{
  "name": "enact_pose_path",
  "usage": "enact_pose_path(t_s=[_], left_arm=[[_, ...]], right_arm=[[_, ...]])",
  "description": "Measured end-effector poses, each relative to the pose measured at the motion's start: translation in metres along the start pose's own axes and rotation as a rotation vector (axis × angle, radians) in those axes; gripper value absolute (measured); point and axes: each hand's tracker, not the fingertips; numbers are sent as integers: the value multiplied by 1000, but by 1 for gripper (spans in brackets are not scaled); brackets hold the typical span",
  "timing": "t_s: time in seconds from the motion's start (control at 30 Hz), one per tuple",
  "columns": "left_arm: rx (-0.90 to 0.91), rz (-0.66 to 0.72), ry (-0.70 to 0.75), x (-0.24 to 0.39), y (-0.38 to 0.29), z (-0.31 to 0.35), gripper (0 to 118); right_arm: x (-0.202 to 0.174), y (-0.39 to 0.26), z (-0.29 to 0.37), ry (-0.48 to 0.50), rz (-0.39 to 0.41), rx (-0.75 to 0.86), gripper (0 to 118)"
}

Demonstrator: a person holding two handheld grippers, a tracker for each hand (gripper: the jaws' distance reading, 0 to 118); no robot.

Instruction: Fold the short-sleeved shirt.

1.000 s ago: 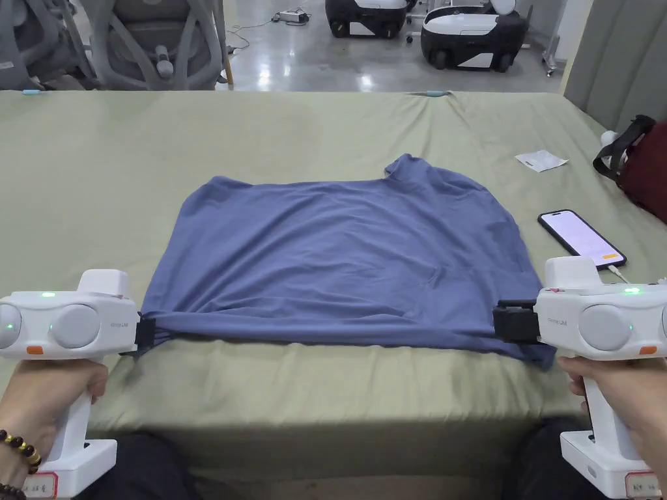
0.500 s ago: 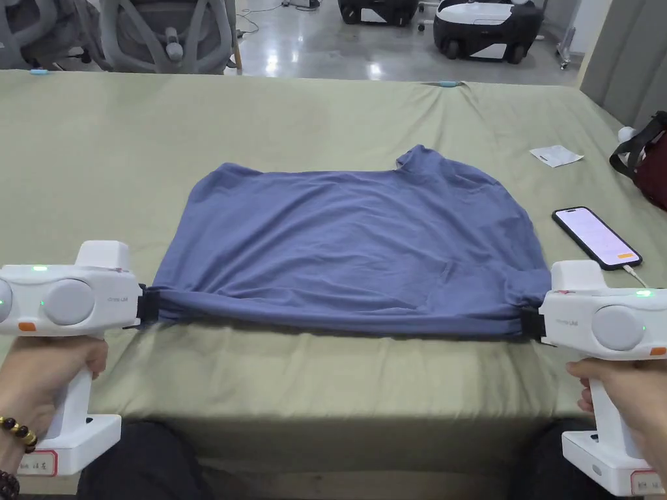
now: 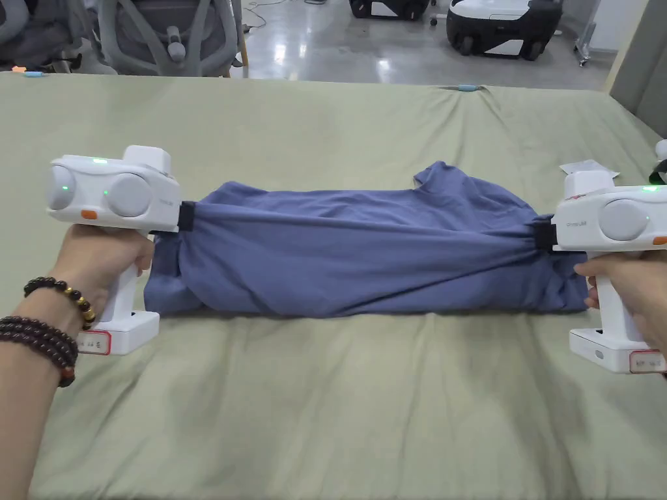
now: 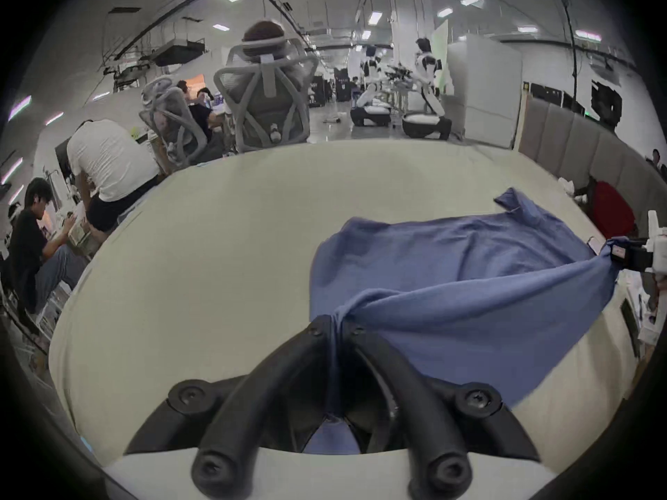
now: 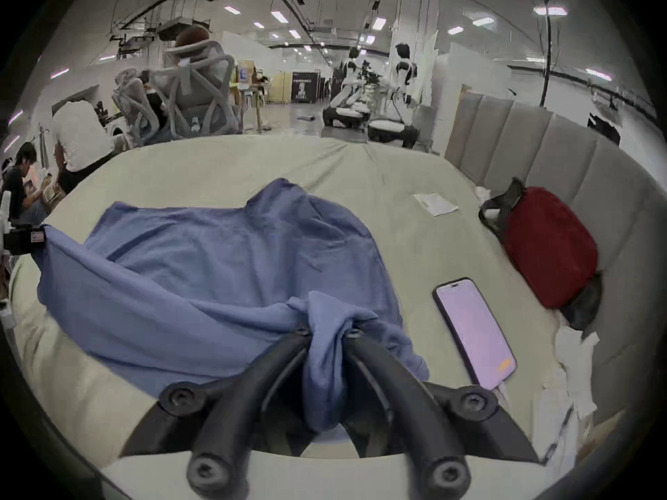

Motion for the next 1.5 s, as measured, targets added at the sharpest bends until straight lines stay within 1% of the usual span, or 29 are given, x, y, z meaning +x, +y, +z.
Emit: enact_pose_path(t_s=[0.07, 0.17, 0.23, 0.27, 0.3, 0.33, 0.37, 0.4, 0.43, 0.47, 0.53, 0.57, 0.6, 0.63, 0.67, 0.7, 0.73, 0.77, 0.83, 0.97, 1.07, 1.1, 1.13, 1.2, 1.23, 1.3, 1.37, 1.43, 1.5], left_arm=[[-60, -15, -7, 4, 2, -33, 4], [-150, -19, -6, 10, -7, -70, 4], [-171, -21, -1, 14, -16, -83, 4], [-171, -21, 1, 14, -19, -86, 4], [-173, -20, 0, 14, -21, -88, 5], [-165, -15, -1, 14, -23, -86, 11], [-152, -9, 3, 14, -24, -79, 25], [-137, -6, 5, 14, -24, -74, 64], [-125, -3, 17, 15, -24, -68, 97], [-122, -4, 22, 14, -25, -61, 118], [-47, -16, 20, 14, -28, -33, 104], [-32, -6, 7, 15, -31, -20, 104], [-27, -1, 10, 16, -36, -6, 104], [-20, 9, 13, 15, -42, 6, 97], [1, 24, 11, 15, -49, 20, 81], [27, 34, -5, 14, -56, 33, 42], [41, 42, -15, 12, -62, 42, 10], [44, 53, -10, 9, -68, 48, 0], [50, 69, 5, 4, -76, 61, 0], [54, 73, -8, -8, -82, 74, 0], [41, 63, 5, -13, -82, 63, 0], [26, 67, 2, -15, -82, 57, 20], [0, 73, -9, -16, -82, 50, 50], [-55, 88, -14, -17, -83, 26, 118], [-44, 97, -28, -18, -84, 21, 117], [-61, 100, -19, -16, -83, 4, 97], [-138, 89, -8, -13, -84, -13, 95], [-161, 63, -5, -9, -88, -23, 95], [-157, 65, -2, -6, -91, -26, 89]], right_arm=[[2, 2, -32, -1, -28, -53, 8], [0, -3, -65, -14, -22, -114, 9], [-2, -8, -74, -17, -21, -111, 15], [-3, -10, -74, -22, -16, -105, 24], [-4, -11, -72, -38, -9, -80, 43], [-4, -10, -68, -61, 9, -54, 63], [-4, -10, -63, -78, 20, -37, 86], [-4, -10, -57, -82, 16, -33, 114], [-4, -10, -49, -80, 9, -28, 118], [-4, -12, -39, -76, -2, -6, 117], [-8, -16, -17, -69, -13, 48, 116], [-9, -19, -5, -63, -11, 39, 115], [-12, -24, 7, -61, -14, 41, 109], [-14, -30, 19, -55, -21, 46, 96], [-15, -37, 31, -37, -33, 55, 74], [-17, -44, 41, -26, -45, 63, 31], [-18, -49, 49, -23, -48, 63, 7], [-20, -55, 56, -25, -48, 64, 1], [-22, -63, 68, -48, -33, 71, 0], [-22, -70, 85, -23, -10, 74, 0], [-24, -70, 88, -18, -1, 77, 0], [-23, -69, 86, -13, 0, 77, 0], [-23, -69, 85, -9, -1, 77, 0], [-24, -68, 80, -4, -6, 72, 0], [-25, -68, 79, -3, -7, 70, 0], [-26, -68, 74, -6, -4, 65, 0], [-25, -68, 69, -4, -3, 54, 0], [-26, -68, 64, -4, 0, 39, 0], [-26, -69, 59, -4, 7, 27, 0]])
